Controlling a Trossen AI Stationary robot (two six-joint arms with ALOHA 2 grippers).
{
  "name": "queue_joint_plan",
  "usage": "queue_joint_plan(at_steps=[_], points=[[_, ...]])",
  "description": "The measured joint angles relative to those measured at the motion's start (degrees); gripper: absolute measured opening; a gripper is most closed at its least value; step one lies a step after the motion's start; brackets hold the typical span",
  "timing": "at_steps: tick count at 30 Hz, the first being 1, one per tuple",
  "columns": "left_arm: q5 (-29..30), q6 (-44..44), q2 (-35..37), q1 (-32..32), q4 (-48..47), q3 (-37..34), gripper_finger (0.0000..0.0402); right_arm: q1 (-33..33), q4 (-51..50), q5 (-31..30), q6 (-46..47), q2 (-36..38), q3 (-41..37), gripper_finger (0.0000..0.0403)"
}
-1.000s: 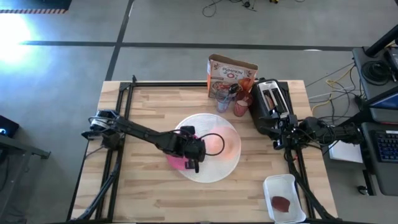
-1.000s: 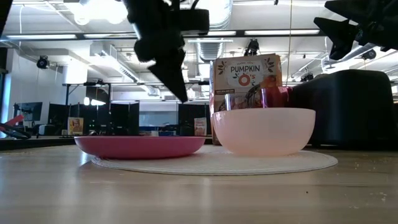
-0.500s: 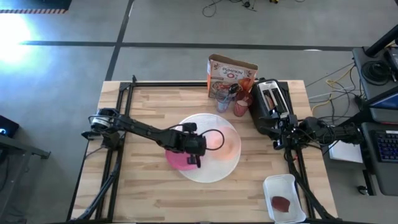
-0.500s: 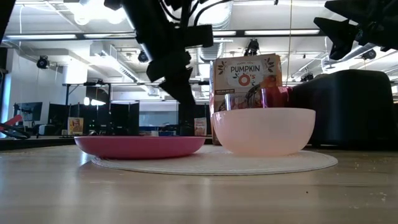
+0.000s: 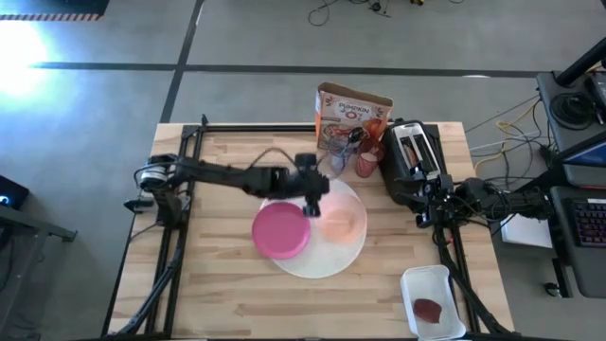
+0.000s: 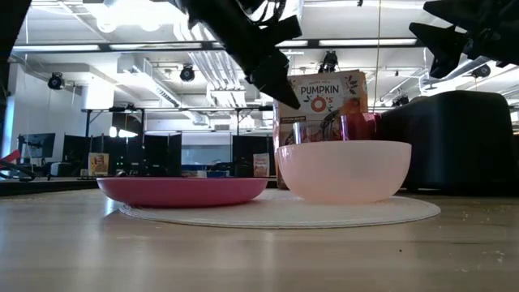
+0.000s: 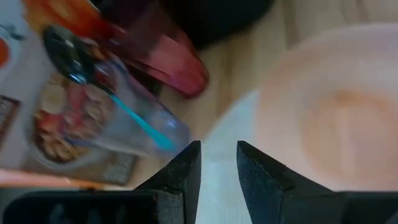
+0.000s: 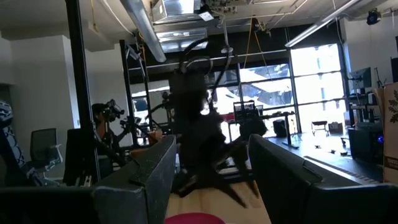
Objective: Arrange a breakfast setting
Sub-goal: Move the transparent glass on the top center of the table
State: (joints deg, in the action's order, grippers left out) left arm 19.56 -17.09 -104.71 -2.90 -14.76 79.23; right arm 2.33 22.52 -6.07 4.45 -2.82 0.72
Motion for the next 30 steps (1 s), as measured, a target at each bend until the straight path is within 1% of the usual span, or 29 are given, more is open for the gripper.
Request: queue_joint_plan(at_steps=[4, 6, 10, 13, 19, 23, 27, 30], points=[[-6.96, -6.42, -0.15, -4.23, 3.5, 0.37, 0.0094, 0.02, 0.02, 0.0, 0.0, -0.01, 0.01, 0.0192], [-8.05, -9.9, -0.15, -5.77, 5.38, 0.34, 0.0098, 0.02, 0.03, 0.02, 0.0, 0.0, 0.0, 0.0192], [-8.23, -15.63, -0.15, -8.14, 6.96, 0.34, 0.0102, 0.01, 0.04, 0.02, 0.0, 0.0, 0.01, 0.0192], [-8.2, -16.84, -0.15, -9.55, 7.4, 0.34, 0.0103, 0.02, 0.04, 0.02, 0.0, -0.01, 0.01, 0.0192], [-8.83, -15.37, -0.17, -12.93, 8.94, 0.34, 0.0103, 0.01, 0.03, 0.01, 0.0, 0.0, 0.0, 0.0192], [-14.65, -18.51, -0.17, -13.91, 8.73, 0.32, 0.0103, 0.0, 0.04, 0.0, 0.0, 0.0, 0.01, 0.0192], [-16.66, -24.13, -0.24, -14.63, 8.81, 0.3, 0.0103, 0.02, 0.04, 0.02, 0.0, 0.01, -0.01, 0.0192], [-18.88, -24.85, -1.19, -15.08, 8.59, 0.53, 0.0103, 0.0, 0.02, 0.02, 0.0, 0.0, -0.01, 0.0192]])
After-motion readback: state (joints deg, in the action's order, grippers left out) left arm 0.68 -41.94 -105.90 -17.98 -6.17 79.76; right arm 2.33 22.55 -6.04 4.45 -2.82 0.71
